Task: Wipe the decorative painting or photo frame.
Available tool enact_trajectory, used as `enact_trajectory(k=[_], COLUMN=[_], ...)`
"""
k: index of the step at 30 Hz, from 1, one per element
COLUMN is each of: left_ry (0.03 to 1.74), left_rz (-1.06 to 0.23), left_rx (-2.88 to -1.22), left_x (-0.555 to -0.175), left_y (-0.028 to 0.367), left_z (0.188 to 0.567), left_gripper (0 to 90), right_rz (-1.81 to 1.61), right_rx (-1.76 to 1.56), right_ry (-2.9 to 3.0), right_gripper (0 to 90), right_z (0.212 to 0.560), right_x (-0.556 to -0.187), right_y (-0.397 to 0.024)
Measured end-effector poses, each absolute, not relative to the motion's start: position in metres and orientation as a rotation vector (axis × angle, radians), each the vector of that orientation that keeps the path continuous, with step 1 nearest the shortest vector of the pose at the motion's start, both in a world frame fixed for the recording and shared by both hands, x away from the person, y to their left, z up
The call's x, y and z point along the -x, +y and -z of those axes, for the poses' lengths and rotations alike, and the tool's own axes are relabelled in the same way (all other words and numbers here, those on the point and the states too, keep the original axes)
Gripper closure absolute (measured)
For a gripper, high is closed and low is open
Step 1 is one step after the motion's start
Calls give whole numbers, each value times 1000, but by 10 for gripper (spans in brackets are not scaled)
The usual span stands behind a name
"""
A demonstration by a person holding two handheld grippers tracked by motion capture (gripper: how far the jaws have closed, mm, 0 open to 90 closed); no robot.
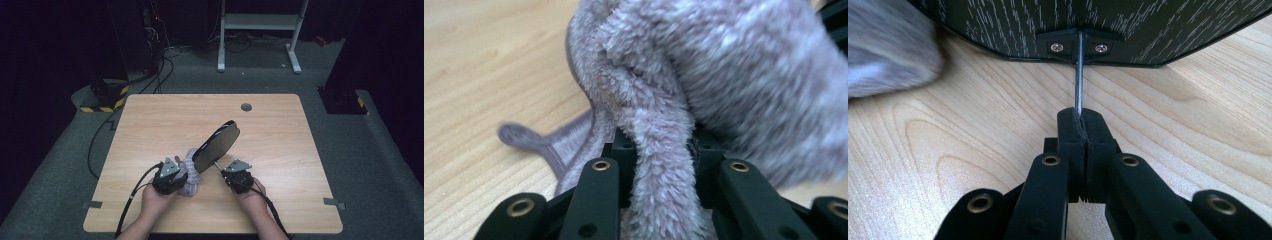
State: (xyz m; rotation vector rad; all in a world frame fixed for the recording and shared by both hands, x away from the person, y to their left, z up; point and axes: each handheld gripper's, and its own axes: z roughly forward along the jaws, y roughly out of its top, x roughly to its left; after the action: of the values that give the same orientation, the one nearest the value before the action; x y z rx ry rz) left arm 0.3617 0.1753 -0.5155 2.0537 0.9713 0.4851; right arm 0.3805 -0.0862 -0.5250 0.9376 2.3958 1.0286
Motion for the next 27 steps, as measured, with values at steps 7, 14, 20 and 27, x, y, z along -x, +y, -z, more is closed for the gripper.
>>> enact_trajectory(k=[7,14,20,27], left_ry=[992,961,895,850], left_rz=[-496,-456,-453,-504], left_rx=[-2054,-2022,-1913,-1879], left_x=[-368,-354,-330,-324], left_y=[171,177,186,178], left_z=[520,511,485,472], left_gripper=[721,721,715,711], right_rz=[-1028,-1027,-1030,-1029], right_rx=[-935,-941,-944,-942], right_ry=[2394,2393,2395,2395], right_gripper=[888,888,888,888], right_z=[525,525,525,525], right_x=[-381,-380,-381,-381], right_y=[-86,-86,-86,-86])
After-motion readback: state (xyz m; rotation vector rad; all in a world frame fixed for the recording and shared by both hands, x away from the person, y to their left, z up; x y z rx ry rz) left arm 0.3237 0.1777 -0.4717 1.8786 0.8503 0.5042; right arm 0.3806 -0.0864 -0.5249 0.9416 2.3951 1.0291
